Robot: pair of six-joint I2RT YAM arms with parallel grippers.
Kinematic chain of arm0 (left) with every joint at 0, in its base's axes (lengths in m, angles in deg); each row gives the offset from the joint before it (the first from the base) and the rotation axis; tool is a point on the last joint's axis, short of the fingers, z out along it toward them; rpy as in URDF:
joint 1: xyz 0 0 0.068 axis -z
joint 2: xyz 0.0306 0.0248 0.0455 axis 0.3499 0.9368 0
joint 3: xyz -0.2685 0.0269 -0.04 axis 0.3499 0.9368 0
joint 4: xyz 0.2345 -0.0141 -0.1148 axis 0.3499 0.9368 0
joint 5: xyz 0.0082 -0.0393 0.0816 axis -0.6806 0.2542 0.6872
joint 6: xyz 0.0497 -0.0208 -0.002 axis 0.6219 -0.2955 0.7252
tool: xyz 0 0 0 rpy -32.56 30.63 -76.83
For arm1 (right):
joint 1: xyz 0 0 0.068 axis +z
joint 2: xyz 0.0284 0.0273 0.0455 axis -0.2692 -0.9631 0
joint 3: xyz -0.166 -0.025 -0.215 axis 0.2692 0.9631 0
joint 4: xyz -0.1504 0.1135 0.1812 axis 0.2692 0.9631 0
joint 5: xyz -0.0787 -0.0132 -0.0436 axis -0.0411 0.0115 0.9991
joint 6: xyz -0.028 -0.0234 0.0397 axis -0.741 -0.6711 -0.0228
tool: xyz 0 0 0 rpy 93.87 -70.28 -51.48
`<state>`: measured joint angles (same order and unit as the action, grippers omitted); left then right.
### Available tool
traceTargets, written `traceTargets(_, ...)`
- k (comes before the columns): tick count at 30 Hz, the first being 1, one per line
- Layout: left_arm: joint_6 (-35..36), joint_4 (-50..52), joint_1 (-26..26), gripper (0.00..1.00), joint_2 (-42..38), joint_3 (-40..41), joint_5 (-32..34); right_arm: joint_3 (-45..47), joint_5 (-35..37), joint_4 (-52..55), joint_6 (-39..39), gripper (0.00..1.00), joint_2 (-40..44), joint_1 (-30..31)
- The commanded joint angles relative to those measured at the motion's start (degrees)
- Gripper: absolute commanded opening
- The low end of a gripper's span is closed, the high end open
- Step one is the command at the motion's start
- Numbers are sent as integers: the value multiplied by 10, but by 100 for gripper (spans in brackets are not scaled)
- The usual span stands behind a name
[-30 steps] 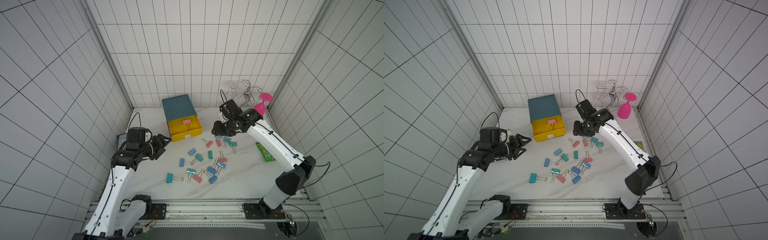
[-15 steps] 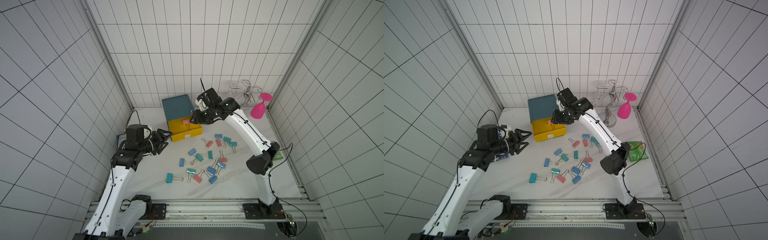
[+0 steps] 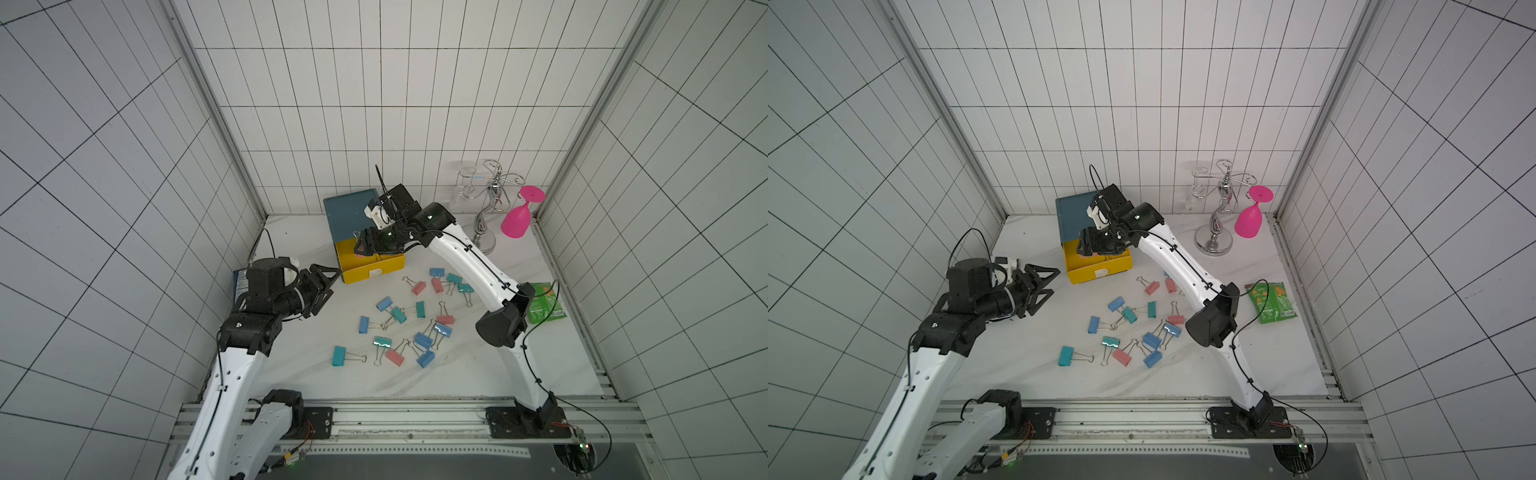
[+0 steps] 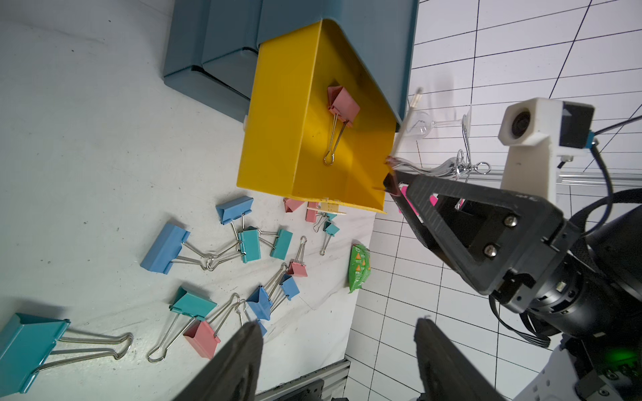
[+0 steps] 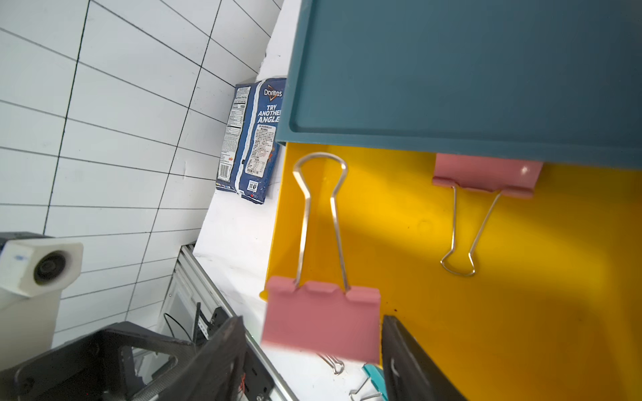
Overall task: Put the binder clips in the drawer according to color
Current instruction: Place the binder clip in the drawer, then adjust the binder clip at the center of the board.
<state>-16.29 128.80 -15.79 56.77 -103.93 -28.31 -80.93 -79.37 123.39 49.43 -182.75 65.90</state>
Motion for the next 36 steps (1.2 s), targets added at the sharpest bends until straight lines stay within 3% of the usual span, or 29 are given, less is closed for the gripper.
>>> traceTargets(1, 4, 1, -4, 73, -10, 3, 9, -16, 1, -12, -7, 74, 2, 3)
traceTargets(8, 21, 19, -4, 73, -9, -14, 19, 6, 24, -14, -14, 76, 41, 1)
traceTargets(14, 65, 66, -4, 73, 2, -43, 36, 93, 72, -14, -32, 74, 113, 1)
traceTargets(22, 95, 90, 2, 72, -6, -46, 43, 291, 139, -25, -40, 71, 241, -12)
traceTargets(31, 90, 127, 87, 72, -26, -1, 102, 558, 159, -95, 0, 69, 401, -43)
traceTargets(36, 83, 143, 95, 72, -55, 52, 103, 664, 168, -106, 19, 69, 461, -48)
